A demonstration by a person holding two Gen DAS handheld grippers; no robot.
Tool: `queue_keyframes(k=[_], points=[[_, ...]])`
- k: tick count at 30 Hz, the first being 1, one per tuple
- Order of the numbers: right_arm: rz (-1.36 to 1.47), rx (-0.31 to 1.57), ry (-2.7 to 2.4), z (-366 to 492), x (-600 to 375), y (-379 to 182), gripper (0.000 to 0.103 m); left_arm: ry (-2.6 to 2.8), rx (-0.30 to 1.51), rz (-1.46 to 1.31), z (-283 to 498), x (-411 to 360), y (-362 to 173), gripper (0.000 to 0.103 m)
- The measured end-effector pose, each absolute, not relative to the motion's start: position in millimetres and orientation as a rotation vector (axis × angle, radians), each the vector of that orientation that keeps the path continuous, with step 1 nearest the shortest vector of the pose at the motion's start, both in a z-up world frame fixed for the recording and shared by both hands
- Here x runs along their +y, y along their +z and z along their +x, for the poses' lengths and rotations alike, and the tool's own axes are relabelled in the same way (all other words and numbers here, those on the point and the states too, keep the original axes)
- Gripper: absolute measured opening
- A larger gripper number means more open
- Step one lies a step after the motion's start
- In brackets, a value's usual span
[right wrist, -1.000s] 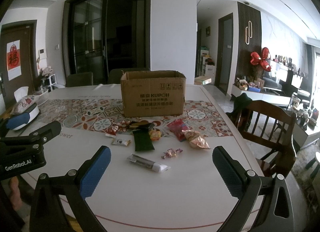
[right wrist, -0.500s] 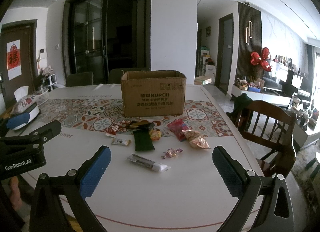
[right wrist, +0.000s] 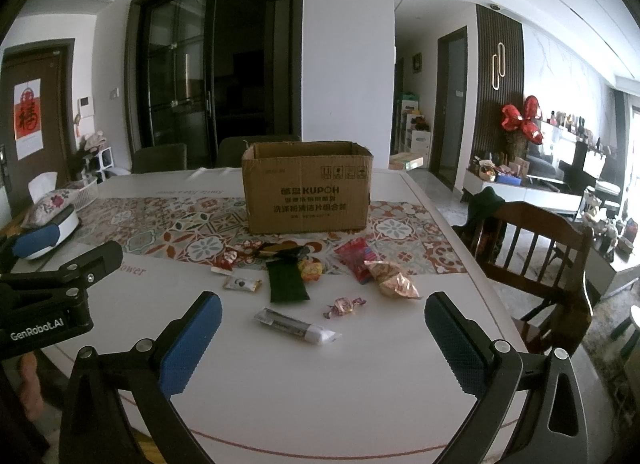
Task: Organize snacks
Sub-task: 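Grasp the red-and-white wrapped bar with the left gripper while the right gripper grasps the yellow snack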
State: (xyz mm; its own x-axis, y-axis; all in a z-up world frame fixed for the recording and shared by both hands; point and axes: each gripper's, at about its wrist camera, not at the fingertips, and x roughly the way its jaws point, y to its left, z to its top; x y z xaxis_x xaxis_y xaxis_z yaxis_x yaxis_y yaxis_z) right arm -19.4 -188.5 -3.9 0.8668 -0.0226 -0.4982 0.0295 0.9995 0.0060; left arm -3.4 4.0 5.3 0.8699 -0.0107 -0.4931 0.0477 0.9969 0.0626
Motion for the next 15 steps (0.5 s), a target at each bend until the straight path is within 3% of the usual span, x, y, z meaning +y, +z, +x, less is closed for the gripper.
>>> queue_keyframes(k=[15], points=[[-0.014, 0.556, 0.012, 31.9, -172.6, -16.9, 0.102, -0.024, 0.526, 0.09, 41.5, 23.0, -4.6, 0.103]])
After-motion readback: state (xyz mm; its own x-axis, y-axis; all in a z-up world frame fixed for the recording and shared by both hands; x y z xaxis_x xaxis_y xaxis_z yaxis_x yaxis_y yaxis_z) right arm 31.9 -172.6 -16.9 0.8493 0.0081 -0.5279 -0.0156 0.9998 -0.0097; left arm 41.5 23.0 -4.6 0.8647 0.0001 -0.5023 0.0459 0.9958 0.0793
